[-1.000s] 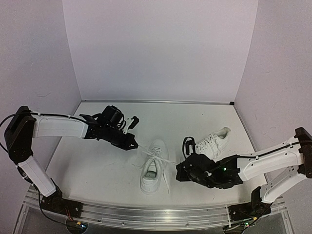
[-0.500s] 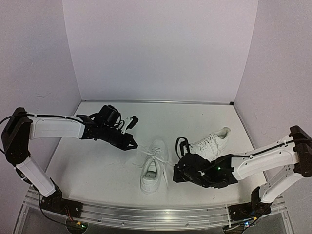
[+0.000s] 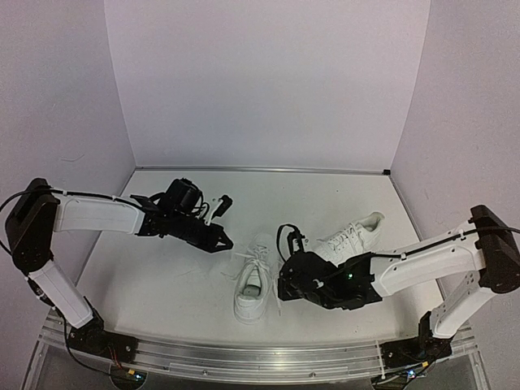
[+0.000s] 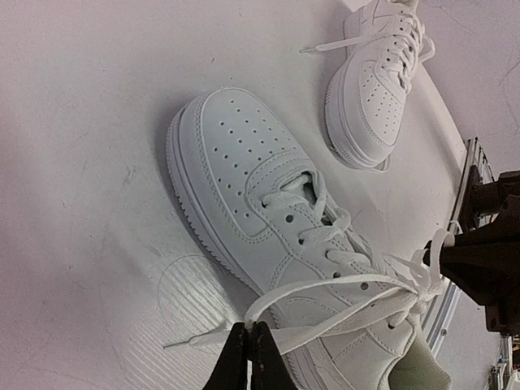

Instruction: Tie the shoes

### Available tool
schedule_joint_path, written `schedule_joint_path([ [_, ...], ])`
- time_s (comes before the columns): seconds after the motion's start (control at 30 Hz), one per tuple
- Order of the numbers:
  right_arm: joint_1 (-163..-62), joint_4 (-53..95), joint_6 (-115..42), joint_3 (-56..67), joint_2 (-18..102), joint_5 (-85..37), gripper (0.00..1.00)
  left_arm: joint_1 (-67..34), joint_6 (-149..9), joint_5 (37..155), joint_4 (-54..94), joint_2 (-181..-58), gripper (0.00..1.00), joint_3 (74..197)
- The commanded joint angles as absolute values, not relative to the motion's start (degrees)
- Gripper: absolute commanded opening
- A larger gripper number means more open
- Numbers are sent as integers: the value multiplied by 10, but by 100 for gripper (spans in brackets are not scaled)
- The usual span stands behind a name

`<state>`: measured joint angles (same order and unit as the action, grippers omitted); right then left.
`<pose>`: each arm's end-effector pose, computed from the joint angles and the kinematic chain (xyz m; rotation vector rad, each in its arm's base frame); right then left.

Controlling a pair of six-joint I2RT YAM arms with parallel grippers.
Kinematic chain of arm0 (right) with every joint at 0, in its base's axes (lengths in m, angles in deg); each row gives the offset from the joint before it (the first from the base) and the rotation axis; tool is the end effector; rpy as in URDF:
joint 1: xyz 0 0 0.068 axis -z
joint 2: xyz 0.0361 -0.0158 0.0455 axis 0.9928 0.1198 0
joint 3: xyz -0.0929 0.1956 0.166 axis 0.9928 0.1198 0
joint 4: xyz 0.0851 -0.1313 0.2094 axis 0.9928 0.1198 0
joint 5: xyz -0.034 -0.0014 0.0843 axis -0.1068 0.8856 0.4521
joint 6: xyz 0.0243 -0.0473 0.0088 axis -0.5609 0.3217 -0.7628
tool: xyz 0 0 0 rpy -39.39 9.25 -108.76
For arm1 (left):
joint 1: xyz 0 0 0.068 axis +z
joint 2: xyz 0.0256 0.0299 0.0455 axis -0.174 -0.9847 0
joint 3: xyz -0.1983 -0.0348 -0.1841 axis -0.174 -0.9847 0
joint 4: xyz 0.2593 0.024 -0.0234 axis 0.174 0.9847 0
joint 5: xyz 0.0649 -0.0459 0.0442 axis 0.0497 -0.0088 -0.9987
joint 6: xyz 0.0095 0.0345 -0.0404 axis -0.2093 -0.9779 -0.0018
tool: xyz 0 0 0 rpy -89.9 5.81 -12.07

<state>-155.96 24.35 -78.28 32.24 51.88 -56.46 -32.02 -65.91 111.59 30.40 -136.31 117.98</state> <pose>0.1092 0.3024 0.1836 -0.2854 2.3214 0.5771 0.2392 -0.2350 0.1996 0.7808 2.3774 -0.9438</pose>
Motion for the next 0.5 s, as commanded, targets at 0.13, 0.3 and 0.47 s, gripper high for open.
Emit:
schedule_joint_path([
  [0.13,-1548,262,-835,335,533,-613,7,-339,-657,1088,294,-1392,2,1197],
  [0.3,-1544,227,-823,353,523,-600,13,-343,-654,1091,286,-1398,5,1200],
  [0.47,-1528,155,-796,380,507,-562,18,-343,-653,1100,283,-1402,8,1205],
])
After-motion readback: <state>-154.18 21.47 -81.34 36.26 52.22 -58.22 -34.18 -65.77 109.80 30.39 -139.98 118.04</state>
